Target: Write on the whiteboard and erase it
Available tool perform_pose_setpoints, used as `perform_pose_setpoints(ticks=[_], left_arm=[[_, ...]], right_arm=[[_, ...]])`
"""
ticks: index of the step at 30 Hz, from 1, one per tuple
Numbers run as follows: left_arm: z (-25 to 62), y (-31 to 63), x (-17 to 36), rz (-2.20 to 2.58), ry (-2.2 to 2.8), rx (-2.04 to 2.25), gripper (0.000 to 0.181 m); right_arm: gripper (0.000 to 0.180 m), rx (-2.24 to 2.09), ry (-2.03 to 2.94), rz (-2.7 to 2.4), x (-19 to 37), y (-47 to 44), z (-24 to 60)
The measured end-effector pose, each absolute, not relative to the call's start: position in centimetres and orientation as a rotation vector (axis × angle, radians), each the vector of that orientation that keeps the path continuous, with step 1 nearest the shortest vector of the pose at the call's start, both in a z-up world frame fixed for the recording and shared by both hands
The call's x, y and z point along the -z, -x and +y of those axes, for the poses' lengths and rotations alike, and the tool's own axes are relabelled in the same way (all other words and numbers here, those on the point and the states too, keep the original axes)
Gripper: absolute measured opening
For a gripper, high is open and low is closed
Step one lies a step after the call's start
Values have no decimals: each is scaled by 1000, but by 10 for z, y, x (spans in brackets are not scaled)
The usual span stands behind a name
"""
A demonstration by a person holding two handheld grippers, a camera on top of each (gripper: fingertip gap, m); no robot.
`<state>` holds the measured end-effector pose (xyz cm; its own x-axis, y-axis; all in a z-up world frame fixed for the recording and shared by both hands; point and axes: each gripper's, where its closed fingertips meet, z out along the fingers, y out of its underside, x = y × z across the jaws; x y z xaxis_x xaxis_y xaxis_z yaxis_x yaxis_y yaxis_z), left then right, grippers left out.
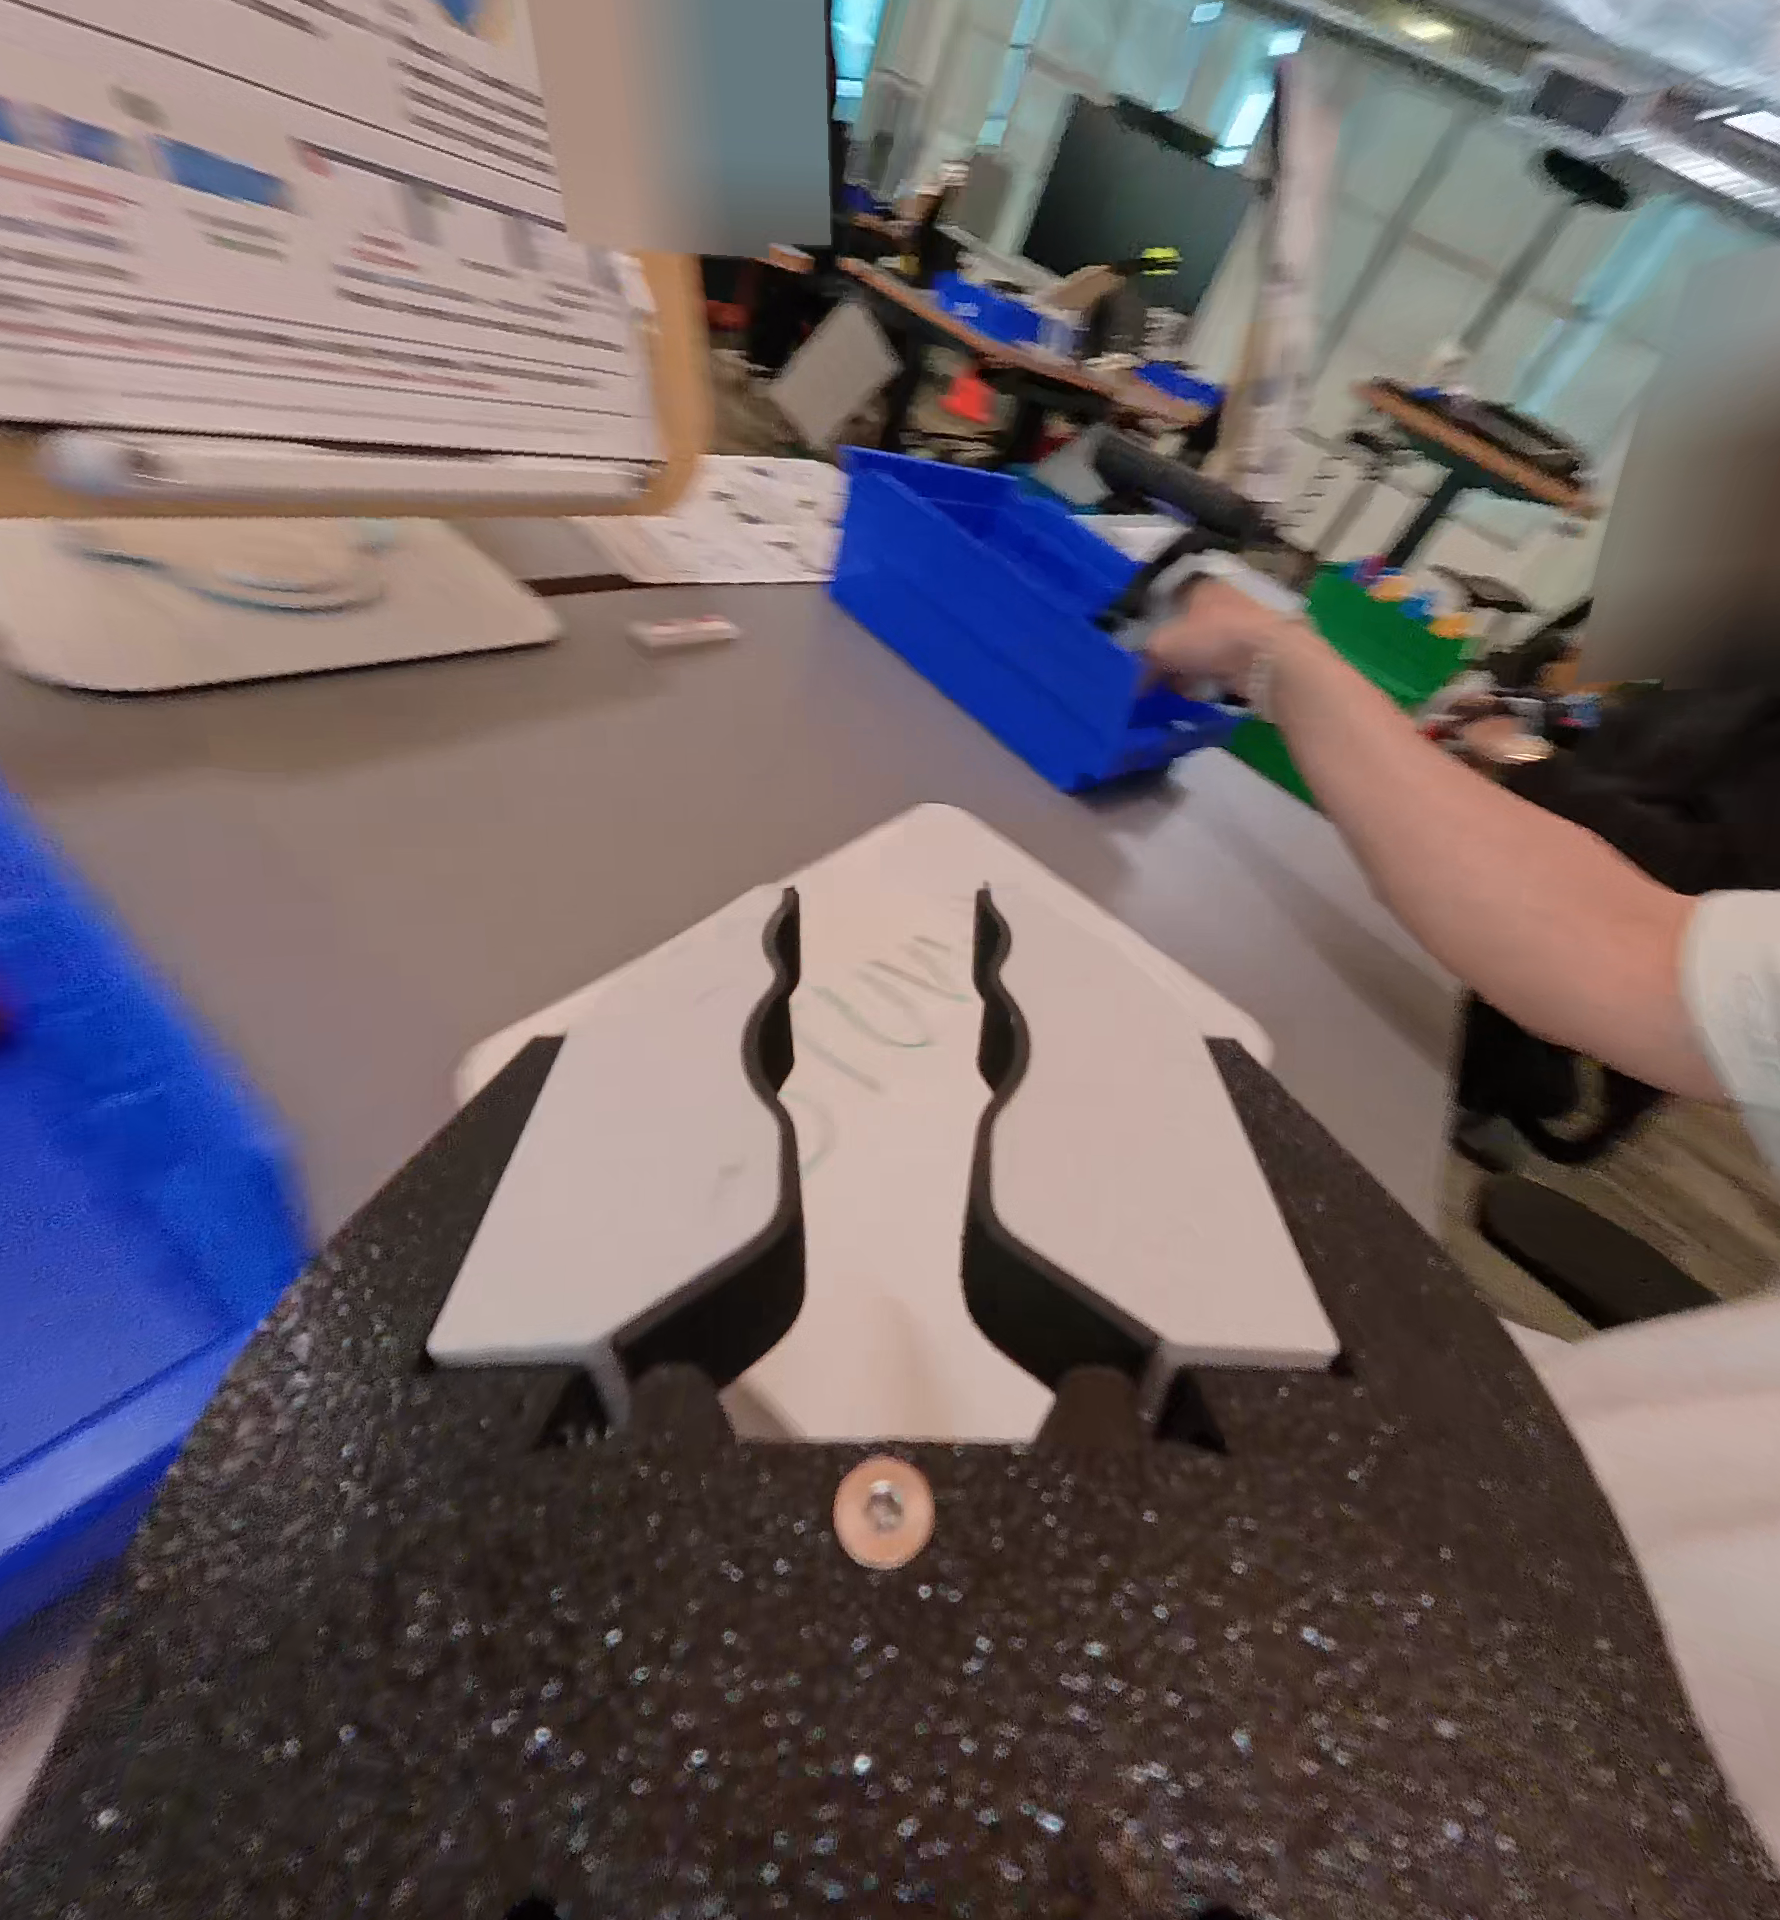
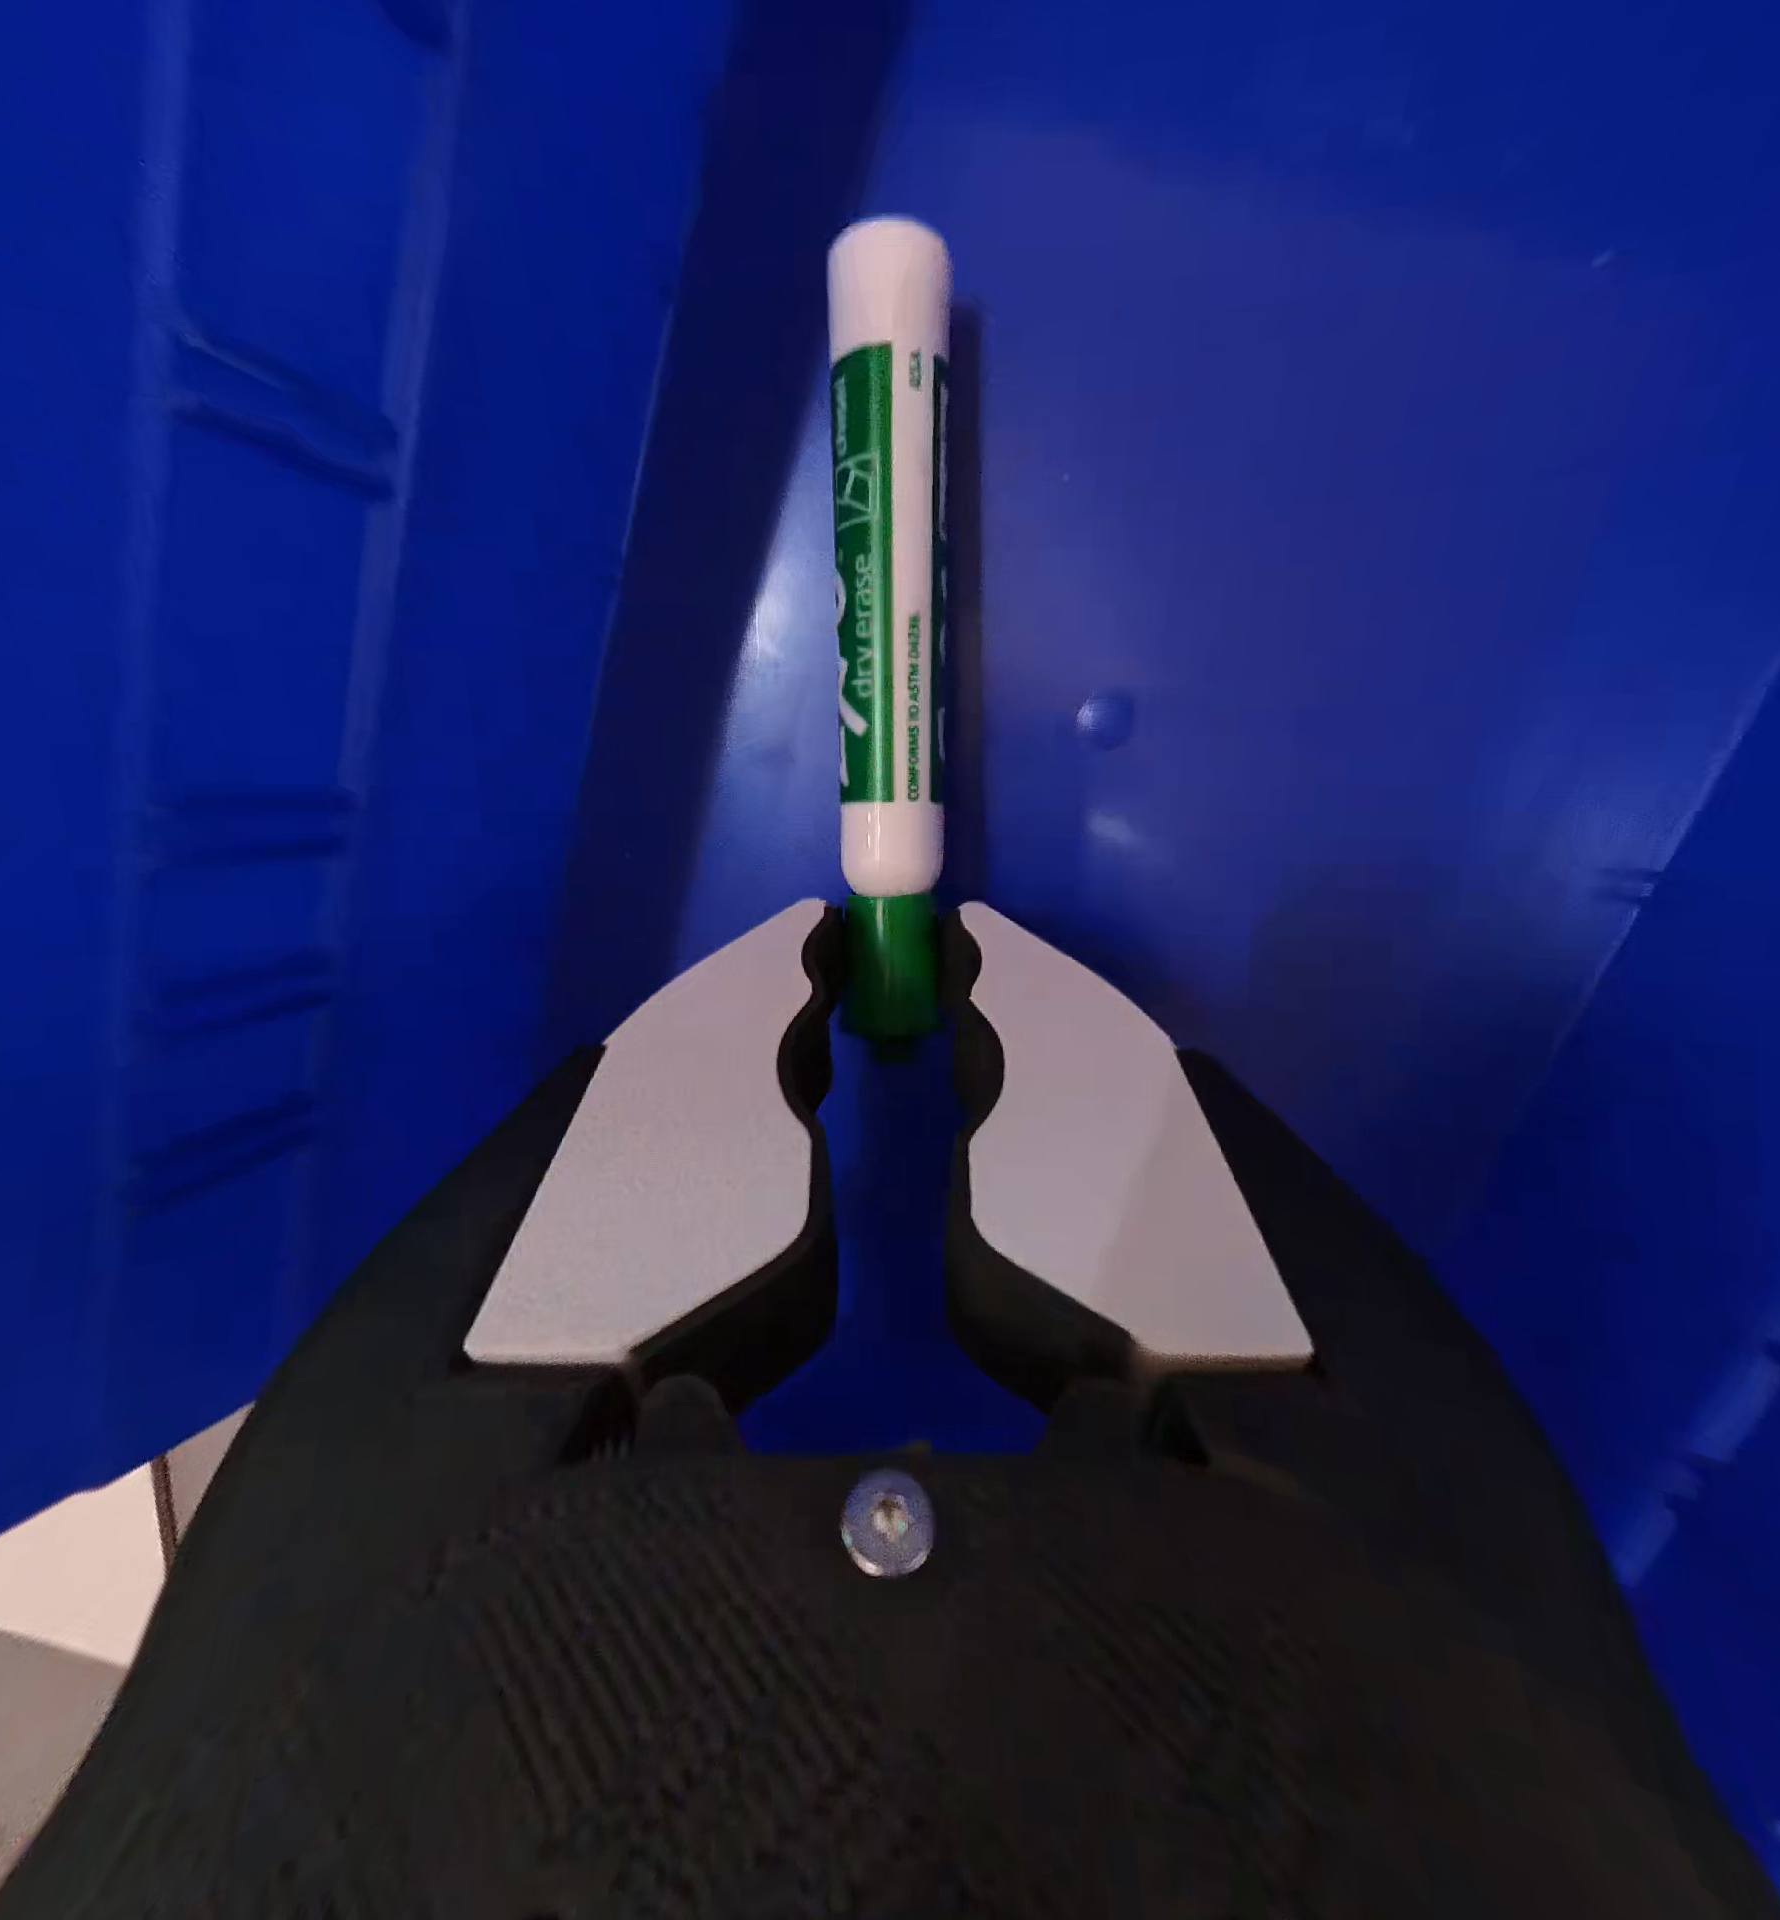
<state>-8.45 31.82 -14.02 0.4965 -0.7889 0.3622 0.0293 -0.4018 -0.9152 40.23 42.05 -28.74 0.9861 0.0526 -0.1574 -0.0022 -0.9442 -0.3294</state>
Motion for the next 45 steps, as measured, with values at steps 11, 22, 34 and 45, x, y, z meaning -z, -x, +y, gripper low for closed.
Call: perform_pose_setpoints(ticks=[11,22,34,45], left_arm=[[397,250,145,409,2094,311,43],[434,289,218,184,2515,111,79],[437,308,294,63,3016,-119,72],[432,260,234,718,2755,9,55]], right_arm=[[73,-189,2639,-207,255,-398,419],[104,-335,1922,-598,85,-269,373],[104,-555,1765,-774,98,-165,326],[93,-680,1704,-1054,117,-114,313]])
